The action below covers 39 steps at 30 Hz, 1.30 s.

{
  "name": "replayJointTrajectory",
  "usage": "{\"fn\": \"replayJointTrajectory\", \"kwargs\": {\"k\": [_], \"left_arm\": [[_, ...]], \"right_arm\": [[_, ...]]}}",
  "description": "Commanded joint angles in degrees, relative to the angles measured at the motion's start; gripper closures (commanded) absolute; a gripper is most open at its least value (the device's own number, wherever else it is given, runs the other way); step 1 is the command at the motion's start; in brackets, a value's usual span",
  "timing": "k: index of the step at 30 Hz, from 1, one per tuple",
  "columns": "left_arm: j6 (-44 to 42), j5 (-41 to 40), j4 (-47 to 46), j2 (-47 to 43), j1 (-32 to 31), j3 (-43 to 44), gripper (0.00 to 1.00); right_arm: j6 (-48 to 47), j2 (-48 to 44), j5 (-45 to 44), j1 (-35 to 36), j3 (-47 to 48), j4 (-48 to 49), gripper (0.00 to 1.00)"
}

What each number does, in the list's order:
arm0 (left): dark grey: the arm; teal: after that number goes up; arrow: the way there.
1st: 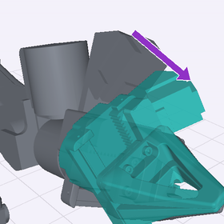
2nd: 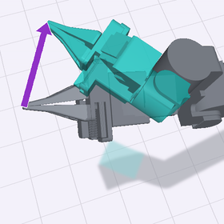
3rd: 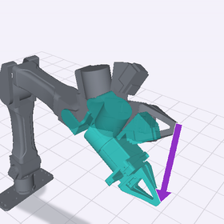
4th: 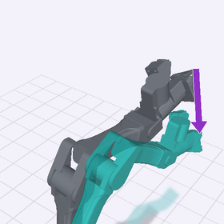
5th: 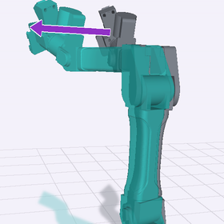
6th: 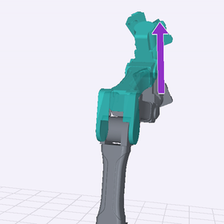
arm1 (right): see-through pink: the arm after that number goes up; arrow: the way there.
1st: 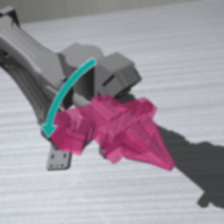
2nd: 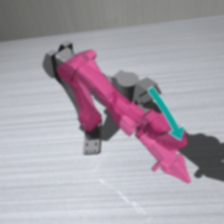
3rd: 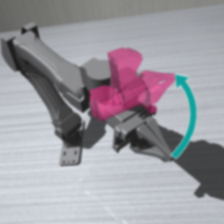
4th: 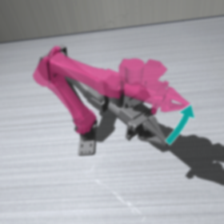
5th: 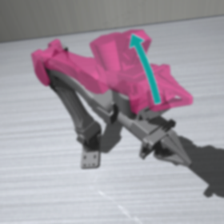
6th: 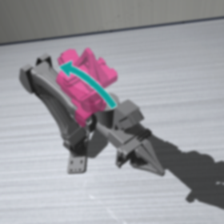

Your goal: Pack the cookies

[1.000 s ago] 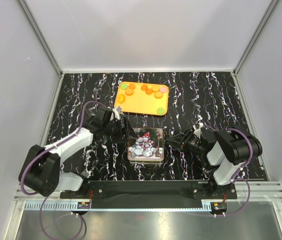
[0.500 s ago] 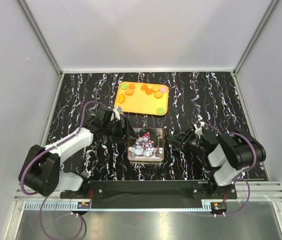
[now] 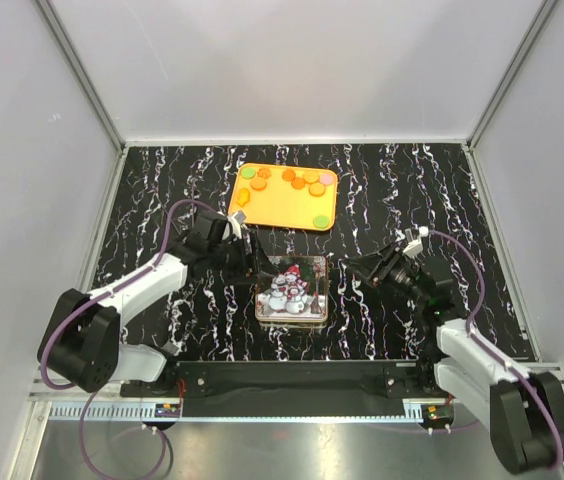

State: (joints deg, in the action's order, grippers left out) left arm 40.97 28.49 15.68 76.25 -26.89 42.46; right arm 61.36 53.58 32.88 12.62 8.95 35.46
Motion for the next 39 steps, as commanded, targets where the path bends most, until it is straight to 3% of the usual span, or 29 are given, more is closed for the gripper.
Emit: {"fn": "replayJointTrajectory", "kwargs": {"k": [1,20,29,39], "left_arm": [[-0.98,-0.63,-0.13,0.48,-0.35,2.81,0.23],[-2.39,-2.03,2.6,1.8,-0.88,4.39,0.23],[-3.62,-3.96,5.49,3.91,-1.75,6.76,0.23],[-4.67,-5.99,8.22,7.16,-3.25,9.66,0.23]], "right_arm": [[-6.69,-5.58,-3.79,-0.23,4.05,-17.52,0.47],[-11.44,1.35,-2.83,-0.05,6.69,-22.54,0.47],[-12.85,6.1,-8.18,7.15,10.12,-23.85,0.43],[-13.9,9.34,-9.94,9.87,11.62,-23.96,0.36]]}}
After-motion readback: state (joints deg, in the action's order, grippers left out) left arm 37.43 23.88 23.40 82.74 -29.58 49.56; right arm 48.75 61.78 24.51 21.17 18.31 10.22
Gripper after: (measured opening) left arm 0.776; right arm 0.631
